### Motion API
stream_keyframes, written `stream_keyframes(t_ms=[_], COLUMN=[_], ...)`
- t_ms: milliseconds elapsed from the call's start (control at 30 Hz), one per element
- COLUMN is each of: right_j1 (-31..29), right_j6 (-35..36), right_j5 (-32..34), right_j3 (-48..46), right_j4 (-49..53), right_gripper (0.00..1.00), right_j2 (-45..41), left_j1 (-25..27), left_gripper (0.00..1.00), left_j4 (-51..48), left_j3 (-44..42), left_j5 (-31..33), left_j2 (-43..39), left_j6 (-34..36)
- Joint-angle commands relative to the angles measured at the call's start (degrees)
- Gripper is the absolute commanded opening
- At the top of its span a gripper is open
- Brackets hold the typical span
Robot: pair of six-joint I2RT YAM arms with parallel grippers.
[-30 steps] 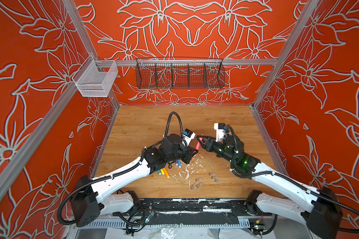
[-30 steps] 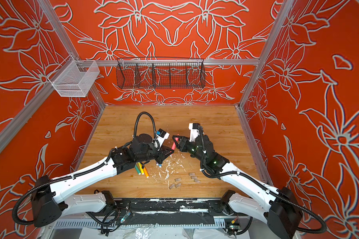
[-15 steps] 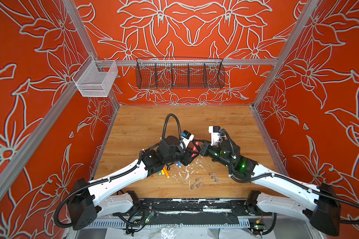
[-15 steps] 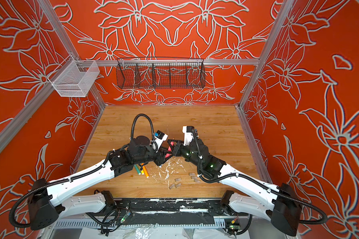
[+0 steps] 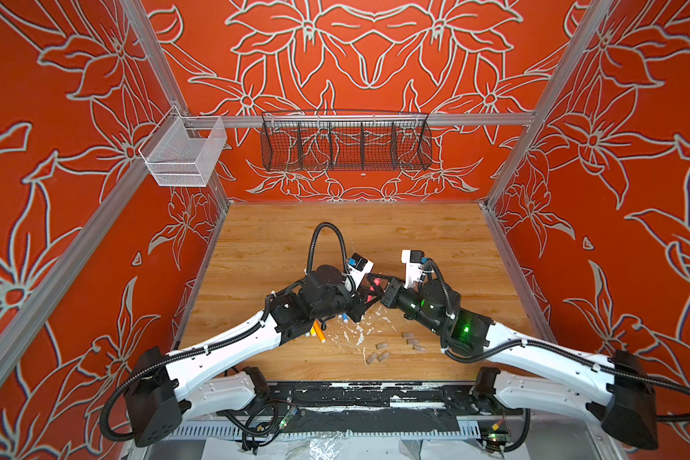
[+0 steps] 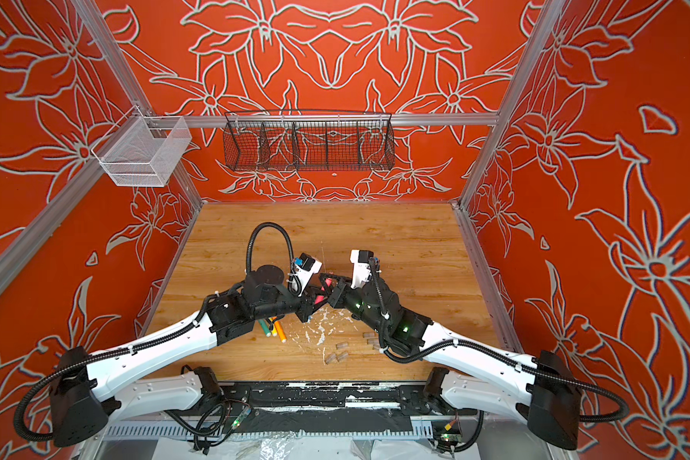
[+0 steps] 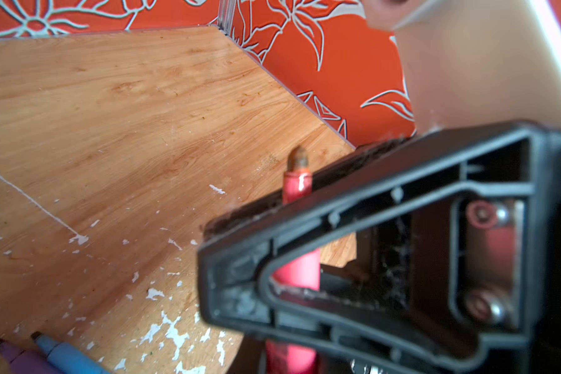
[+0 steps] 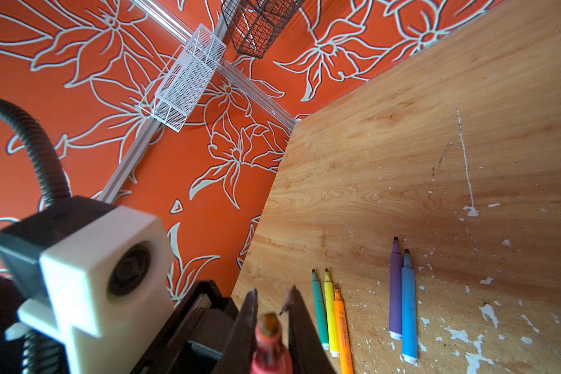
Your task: Insert the pens into the pen caps
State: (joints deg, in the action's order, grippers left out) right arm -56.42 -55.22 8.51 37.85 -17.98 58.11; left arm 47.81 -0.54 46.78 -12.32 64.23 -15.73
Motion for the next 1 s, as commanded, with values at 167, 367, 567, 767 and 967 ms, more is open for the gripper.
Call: stream_keyframes(t_ms=[167, 367, 567, 767, 967], right_j1=[-0.36, -0.36, -0.52, -4.66, -12.64], right_j6=[-1.31, -2.88, -2.48, -4.24, -9.11], right_j5=[12.56, 16.01, 11.7, 6.76, 9.14], right_j3=[5.76, 5.79, 6.04, 2.73, 1.39], right_j4=[30.63, 50.22, 60.68, 59.36, 56.5], right_gripper=[0.56, 0.61, 0.58, 0.51, 0.5], right_j2=[-9.62, -17.09, -17.31, -11.55, -3.27], left_j1=[-0.26, -0.26, -0.35, -0.92, -1.05], left_gripper=[0.0, 0.0, 0.0, 0.0, 0.0], left_j4=[-2.08, 0.48, 0.86, 2.02, 3.0], left_j3=[-0.73, -2.37, -5.64, -6.14, -7.73], left_j5=[16.59, 19.27, 32.86, 34.38, 35.62], left_j2=[-1.13, -0.76, -1.12, 3.02, 1.52], left_j6=[-4.39, -4.28, -6.8, -3.06, -4.04])
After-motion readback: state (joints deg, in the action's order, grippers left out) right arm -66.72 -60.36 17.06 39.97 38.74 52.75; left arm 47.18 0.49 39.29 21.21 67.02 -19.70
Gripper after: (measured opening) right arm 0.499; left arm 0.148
